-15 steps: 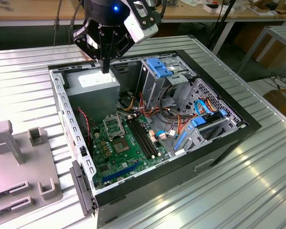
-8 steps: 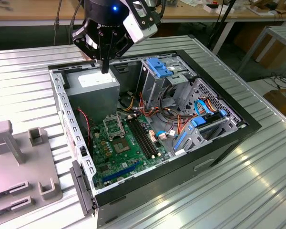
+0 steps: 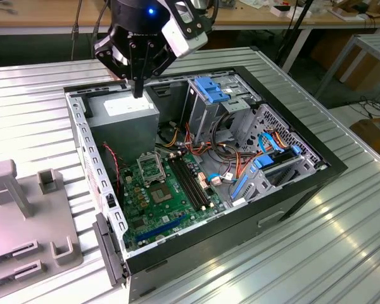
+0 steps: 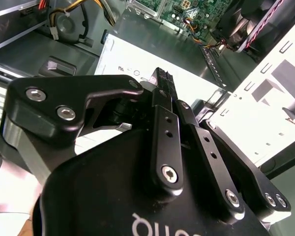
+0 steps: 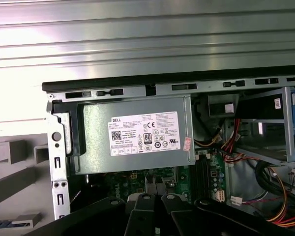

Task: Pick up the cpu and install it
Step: 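Reach for the cpu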

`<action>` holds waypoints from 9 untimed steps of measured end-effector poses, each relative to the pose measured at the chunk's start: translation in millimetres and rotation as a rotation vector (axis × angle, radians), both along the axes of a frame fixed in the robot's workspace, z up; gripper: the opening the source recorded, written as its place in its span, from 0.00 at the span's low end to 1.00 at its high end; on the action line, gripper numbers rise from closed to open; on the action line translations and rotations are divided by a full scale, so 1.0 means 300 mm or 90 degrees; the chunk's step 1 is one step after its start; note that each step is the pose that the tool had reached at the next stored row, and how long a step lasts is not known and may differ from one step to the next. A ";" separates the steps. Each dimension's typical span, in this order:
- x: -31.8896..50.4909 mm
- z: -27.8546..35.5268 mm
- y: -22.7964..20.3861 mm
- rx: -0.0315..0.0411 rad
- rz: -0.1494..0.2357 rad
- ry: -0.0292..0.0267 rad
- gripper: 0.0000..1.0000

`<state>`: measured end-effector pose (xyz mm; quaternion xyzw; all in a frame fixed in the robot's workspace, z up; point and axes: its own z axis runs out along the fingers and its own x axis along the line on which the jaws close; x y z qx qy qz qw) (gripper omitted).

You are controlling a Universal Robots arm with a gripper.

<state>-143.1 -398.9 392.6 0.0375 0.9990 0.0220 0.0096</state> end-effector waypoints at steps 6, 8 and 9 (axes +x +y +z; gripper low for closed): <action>-0.005 0.000 0.000 0.0000 0.000 0.0006 0.11; -0.006 0.000 0.000 0.0000 0.000 0.0008 0.11; -0.007 -0.001 0.000 0.0000 0.000 0.0009 0.11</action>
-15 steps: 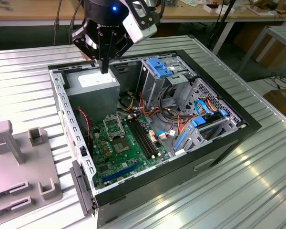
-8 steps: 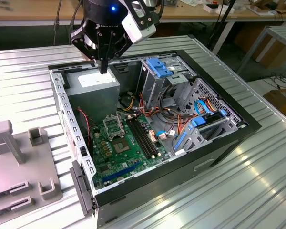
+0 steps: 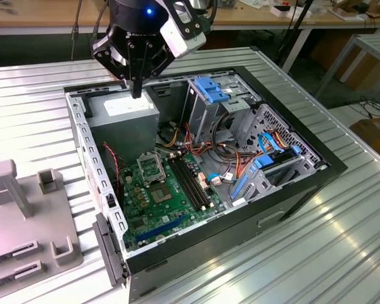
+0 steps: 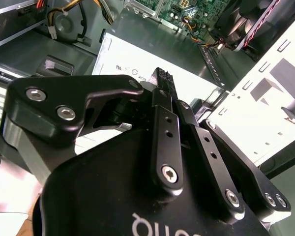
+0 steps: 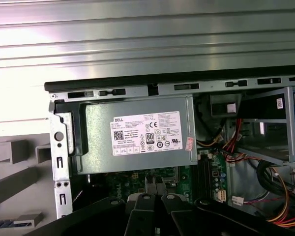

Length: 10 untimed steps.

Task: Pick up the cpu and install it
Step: 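Reach for the cpu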

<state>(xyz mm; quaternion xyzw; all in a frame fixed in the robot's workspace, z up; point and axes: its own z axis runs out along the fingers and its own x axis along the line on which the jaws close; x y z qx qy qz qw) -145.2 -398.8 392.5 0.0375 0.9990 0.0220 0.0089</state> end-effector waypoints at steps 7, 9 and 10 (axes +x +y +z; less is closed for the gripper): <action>-0.005 0.000 0.000 0.0000 0.000 0.0006 0.11; -0.007 -0.001 0.000 0.0000 0.000 0.0009 0.11; -0.008 -0.001 0.000 0.0000 0.000 0.0010 0.11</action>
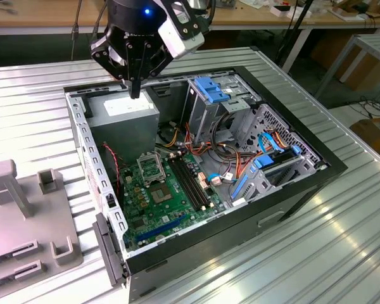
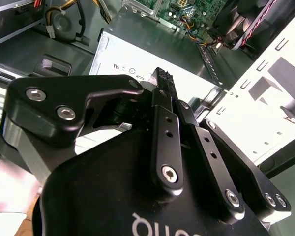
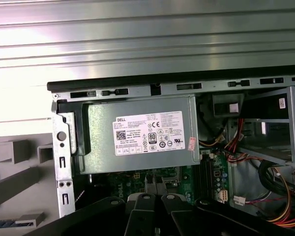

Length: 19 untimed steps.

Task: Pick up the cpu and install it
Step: 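Reach for the cpu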

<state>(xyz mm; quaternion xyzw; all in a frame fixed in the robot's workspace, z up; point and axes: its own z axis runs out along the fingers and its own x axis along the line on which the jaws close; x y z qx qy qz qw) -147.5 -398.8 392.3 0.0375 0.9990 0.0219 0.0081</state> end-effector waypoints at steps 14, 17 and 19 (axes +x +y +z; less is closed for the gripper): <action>-0.013 -0.001 0.000 0.0000 0.000 0.0018 0.11; -0.015 -0.001 0.000 0.0000 0.000 0.0022 0.11; -0.017 -0.002 0.000 0.0000 0.000 0.0024 0.11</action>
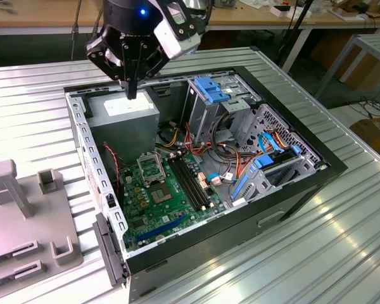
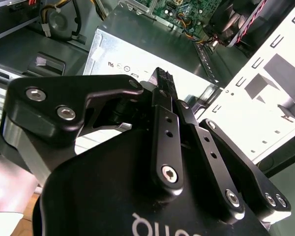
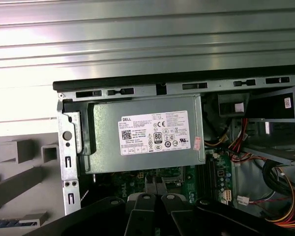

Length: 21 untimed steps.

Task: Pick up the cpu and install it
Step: 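Reach for the cpu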

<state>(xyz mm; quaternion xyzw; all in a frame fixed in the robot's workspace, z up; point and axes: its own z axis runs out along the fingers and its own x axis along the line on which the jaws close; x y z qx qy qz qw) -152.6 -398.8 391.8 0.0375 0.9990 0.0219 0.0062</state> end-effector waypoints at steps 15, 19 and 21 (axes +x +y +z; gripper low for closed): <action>-0.012 -0.001 0.000 0.0000 0.000 0.0014 0.11; -0.017 -0.001 0.000 0.0000 0.000 0.0017 0.11; -0.017 -0.001 0.000 0.0000 0.000 0.0017 0.11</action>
